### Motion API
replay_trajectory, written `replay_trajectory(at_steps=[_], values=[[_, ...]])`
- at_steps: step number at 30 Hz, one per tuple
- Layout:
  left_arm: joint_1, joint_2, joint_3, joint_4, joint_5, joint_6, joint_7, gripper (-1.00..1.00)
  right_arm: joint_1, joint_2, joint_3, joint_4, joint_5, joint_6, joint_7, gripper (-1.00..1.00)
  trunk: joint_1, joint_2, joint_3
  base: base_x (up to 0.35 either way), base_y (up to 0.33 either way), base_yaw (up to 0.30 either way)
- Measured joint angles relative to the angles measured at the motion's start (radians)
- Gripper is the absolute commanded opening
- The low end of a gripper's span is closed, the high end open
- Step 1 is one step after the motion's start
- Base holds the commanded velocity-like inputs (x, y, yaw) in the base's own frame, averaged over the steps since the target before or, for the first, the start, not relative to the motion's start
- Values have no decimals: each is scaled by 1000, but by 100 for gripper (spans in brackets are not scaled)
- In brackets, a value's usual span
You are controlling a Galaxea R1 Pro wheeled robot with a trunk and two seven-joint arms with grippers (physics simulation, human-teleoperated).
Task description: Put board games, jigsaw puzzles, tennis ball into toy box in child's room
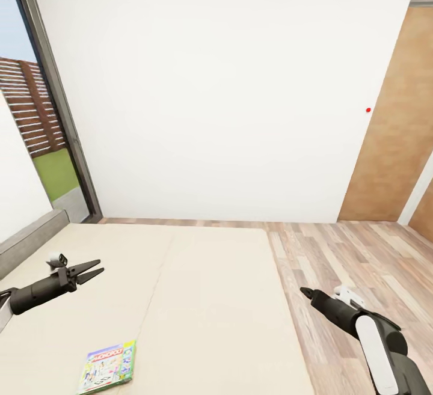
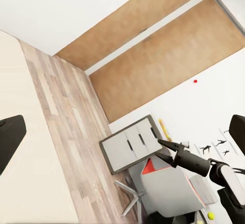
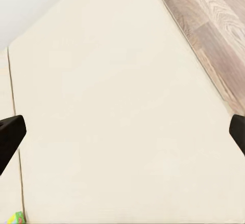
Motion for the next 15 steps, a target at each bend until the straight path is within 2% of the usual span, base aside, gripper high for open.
replay_trajectory(at_steps=[15], values=[[0, 0, 0, 0, 0, 0, 3, 100, 0, 0, -1, 6, -1, -11, 0, 100, 0, 0, 0, 0, 270, 0]])
